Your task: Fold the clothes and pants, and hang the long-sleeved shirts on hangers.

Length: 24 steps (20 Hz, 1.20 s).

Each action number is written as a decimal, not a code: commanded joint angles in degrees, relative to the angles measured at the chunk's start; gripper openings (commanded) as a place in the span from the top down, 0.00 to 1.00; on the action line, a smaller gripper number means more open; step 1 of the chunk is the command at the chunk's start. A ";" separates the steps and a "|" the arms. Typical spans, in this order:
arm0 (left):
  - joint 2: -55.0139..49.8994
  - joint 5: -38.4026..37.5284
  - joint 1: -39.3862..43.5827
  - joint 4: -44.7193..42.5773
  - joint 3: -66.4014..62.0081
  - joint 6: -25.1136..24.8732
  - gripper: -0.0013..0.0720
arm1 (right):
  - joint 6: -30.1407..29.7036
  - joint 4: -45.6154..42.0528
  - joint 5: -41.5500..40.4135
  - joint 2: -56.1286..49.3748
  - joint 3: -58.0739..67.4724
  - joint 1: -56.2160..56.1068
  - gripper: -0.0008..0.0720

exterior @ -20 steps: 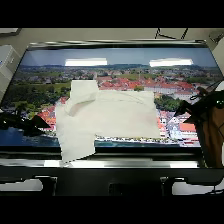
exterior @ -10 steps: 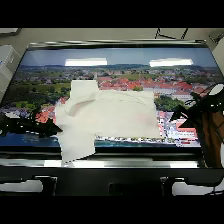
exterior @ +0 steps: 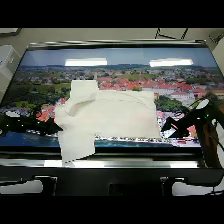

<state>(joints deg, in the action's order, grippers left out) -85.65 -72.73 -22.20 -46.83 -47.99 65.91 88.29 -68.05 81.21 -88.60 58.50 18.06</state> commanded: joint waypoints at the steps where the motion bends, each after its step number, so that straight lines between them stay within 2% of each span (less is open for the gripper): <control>1: 1.38 -0.33 0.04 0.15 0.02 0.04 0.95 | -2.45 2.71 -6.34 -0.09 -3.52 -4.26 0.23; 3: 1.88 -0.70 0.04 0.15 0.02 0.07 0.95 | -2.45 4.50 -7.04 -0.09 -3.52 -7.13 0.26; 4: 2.05 -0.92 0.02 0.15 0.00 0.09 0.95 | -2.45 5.07 -7.04 -0.09 -3.52 -8.41 0.37; 5: 2.23 -1.18 0.02 0.20 0.00 0.09 0.95 | -2.49 5.42 -6.45 -0.09 -3.50 -9.46 0.54; 6: 2.40 -1.55 0.02 0.22 -0.17 0.09 0.95 | -3.32 5.88 -4.94 0.02 -3.21 -10.32 0.84; 7: 2.73 -2.27 0.02 0.39 -0.74 0.09 0.95 | -3.82 6.12 -3.39 0.46 -2.64 -10.60 0.93; 10: 6.51 -3.41 0.02 0.83 -6.69 0.07 0.95 | -5.35 6.62 -1.03 5.66 3.32 -10.34 0.93; 13: 15.61 -3.02 0.09 6.03 -22.05 0.04 0.95 | -7.02 5.16 -4.31 14.19 18.80 -10.34 0.94; 15: 22.40 1.38 0.07 8.46 -37.44 0.02 0.95 | -7.34 1.11 -10.58 20.17 32.87 -10.34 0.94; 18: 30.23 12.52 0.02 7.63 -57.37 -0.55 0.95 | -5.05 -6.19 -21.46 28.55 49.03 -10.34 0.94; 20: 34.84 13.84 0.04 7.65 -63.12 0.55 0.95 | -5.20 -6.64 -22.23 33.86 52.92 -10.36 0.94; 24: 42.56 14.67 0.02 7.63 -63.60 1.18 0.95 | -5.14 -7.19 -22.23 42.10 53.09 -10.36 0.94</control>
<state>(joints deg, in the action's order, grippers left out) -48.51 -61.01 -22.15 -39.31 -108.01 66.48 82.96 -73.80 61.21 -52.21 108.99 7.77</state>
